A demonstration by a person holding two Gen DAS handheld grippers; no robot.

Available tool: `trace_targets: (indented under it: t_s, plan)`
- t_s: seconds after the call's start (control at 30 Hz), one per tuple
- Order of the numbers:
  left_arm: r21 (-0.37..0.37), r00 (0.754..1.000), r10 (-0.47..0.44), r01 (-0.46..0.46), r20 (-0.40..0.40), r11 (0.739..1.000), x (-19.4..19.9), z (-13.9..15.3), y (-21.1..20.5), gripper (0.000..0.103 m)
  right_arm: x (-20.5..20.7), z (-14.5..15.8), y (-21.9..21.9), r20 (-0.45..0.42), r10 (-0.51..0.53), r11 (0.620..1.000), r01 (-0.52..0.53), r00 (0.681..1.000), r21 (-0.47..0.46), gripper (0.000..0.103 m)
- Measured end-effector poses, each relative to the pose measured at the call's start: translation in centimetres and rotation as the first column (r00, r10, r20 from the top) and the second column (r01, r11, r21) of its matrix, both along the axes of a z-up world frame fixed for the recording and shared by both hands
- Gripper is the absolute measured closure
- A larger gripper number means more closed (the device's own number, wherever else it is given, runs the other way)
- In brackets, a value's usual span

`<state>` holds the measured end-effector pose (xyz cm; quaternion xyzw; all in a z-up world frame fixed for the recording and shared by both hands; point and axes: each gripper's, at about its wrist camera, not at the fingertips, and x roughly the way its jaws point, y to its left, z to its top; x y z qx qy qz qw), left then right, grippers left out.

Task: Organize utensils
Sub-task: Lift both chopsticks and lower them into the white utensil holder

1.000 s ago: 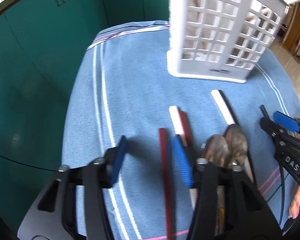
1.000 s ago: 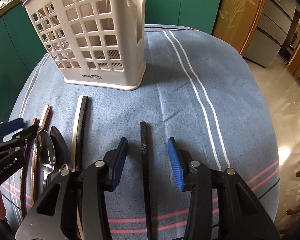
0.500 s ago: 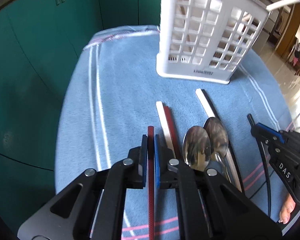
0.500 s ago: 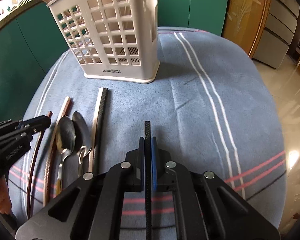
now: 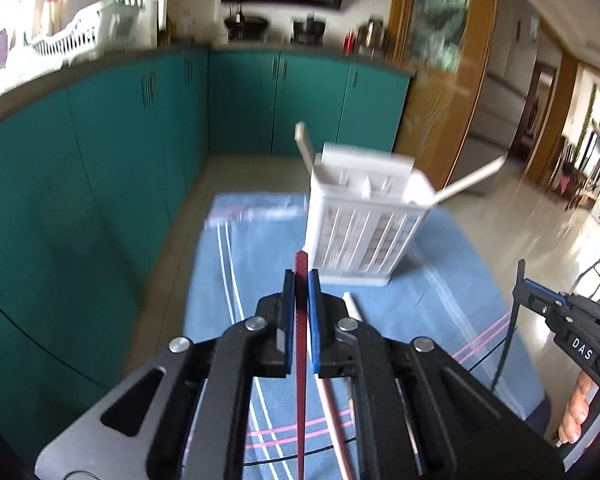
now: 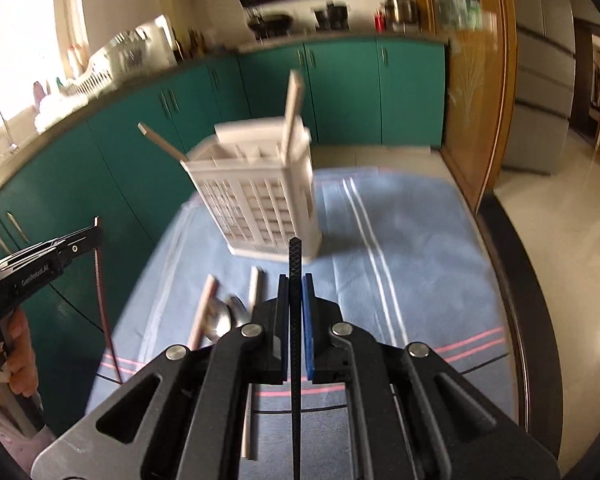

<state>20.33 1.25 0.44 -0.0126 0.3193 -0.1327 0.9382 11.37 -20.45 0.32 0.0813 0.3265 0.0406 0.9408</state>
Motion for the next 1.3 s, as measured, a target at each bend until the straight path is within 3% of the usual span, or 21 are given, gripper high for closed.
trace_targets:
  t_s: [0.2, 0.37, 0.53, 0.7, 0.83, 1.03, 1.23, 1.3]
  plan:
    - [-0.028, 0.988, -0.025, 0.03, 0.151, 0.999, -1.4, 6.2, 0.1, 0.097, -0.9, 5.2, 0.3, 0.127, 0.049, 0.999, -0.048, 0.991, -0.01, 0.096]
    - [-0.053, 0.961, -0.03, 0.046, 0.274, 0.998, -0.1, 11.3, -0.9, 0.097, 0.6, 10.6, 1.1, 0.234, 0.081, 0.996, -0.067, 0.969, -0.067, 0.096]
    - [-0.12, 0.962, -0.016, 0.051, 0.273, 0.991, 4.6, 16.4, -2.1, 0.097, 4.7, 15.5, 1.9, 0.255, 0.102, 0.993, -0.083, 0.962, -0.081, 0.096]
    - [-0.147, 0.953, 0.079, -0.037, 0.292, 0.988, 8.8, 17.8, -3.1, 0.097, 9.0, 18.8, 1.4, 0.311, 0.016, 0.998, 0.004, 0.95, -0.063, 0.096]
    - [-0.12, 0.945, 0.118, -0.085, 0.305, 0.989, 11.2, 16.2, -4.4, 0.097, 11.9, 18.4, 1.0, 0.343, -0.048, 0.996, 0.071, 0.938, -0.054, 0.096]
    - [-0.07, 0.963, 0.119, -0.105, 0.243, 0.992, 12.8, 11.1, -5.2, 0.097, 14.8, 12.0, -0.4, 0.251, -0.093, 0.994, 0.104, 0.963, -0.03, 0.096]
    - [-0.063, 0.967, 0.127, -0.116, 0.222, 0.991, 12.2, 9.0, -4.2, 0.096, 14.0, 9.2, -1.5, 0.206, -0.093, 0.995, 0.1, 0.974, -0.026, 0.096]
    - [-0.063, 0.963, 0.141, -0.13, 0.229, 0.989, 11.6, 8.9, -3.7, 0.096, 13.1, 8.9, -1.8, 0.202, -0.094, 0.994, 0.103, 0.975, -0.035, 0.088]
